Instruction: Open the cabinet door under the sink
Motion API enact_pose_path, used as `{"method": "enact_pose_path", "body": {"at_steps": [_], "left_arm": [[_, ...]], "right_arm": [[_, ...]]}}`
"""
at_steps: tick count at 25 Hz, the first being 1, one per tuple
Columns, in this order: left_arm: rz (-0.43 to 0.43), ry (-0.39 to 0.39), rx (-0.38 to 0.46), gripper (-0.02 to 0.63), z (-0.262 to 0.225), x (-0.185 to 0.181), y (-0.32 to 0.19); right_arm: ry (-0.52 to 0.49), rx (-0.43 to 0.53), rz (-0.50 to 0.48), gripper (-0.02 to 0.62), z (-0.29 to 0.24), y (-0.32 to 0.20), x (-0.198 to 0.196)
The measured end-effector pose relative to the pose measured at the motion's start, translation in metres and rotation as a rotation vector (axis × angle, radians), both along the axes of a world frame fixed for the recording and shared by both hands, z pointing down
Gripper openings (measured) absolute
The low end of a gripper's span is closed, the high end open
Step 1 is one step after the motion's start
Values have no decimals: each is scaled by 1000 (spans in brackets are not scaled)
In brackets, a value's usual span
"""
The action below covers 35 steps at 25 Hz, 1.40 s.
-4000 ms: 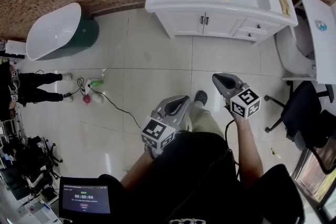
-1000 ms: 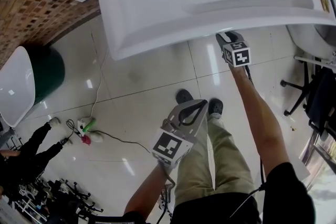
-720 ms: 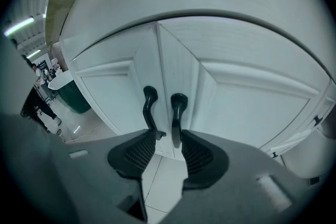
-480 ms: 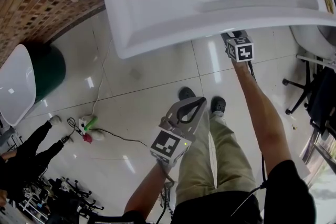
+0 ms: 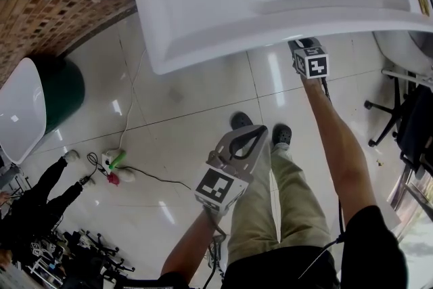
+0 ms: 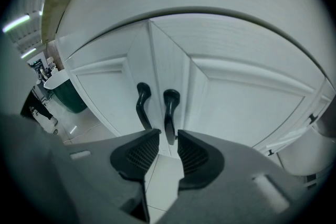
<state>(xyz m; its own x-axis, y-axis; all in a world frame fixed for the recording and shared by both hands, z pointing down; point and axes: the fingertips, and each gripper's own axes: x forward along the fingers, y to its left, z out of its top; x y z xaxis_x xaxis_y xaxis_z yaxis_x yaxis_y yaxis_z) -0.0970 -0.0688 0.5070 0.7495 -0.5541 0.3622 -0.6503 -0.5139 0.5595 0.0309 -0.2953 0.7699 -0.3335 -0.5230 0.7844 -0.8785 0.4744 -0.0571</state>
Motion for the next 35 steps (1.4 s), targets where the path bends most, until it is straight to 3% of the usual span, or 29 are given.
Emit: {"method": "enact_pose_path", "body": {"at_steps": [8, 14, 22, 35], "left_arm": [[-8, 0, -5, 17, 1, -5, 5], [-12, -4, -20, 17, 4, -8, 10], [-12, -16, -24, 17, 4, -6, 15], [40, -37, -6, 17, 2, 31, 46]], "right_arm": [[8, 12, -15, 99, 2, -6, -5], [18, 8, 32, 51, 3, -16, -3], [62, 3, -10, 43, 1, -5, -2], [59, -4, -34, 43, -3, 36, 16]]}}
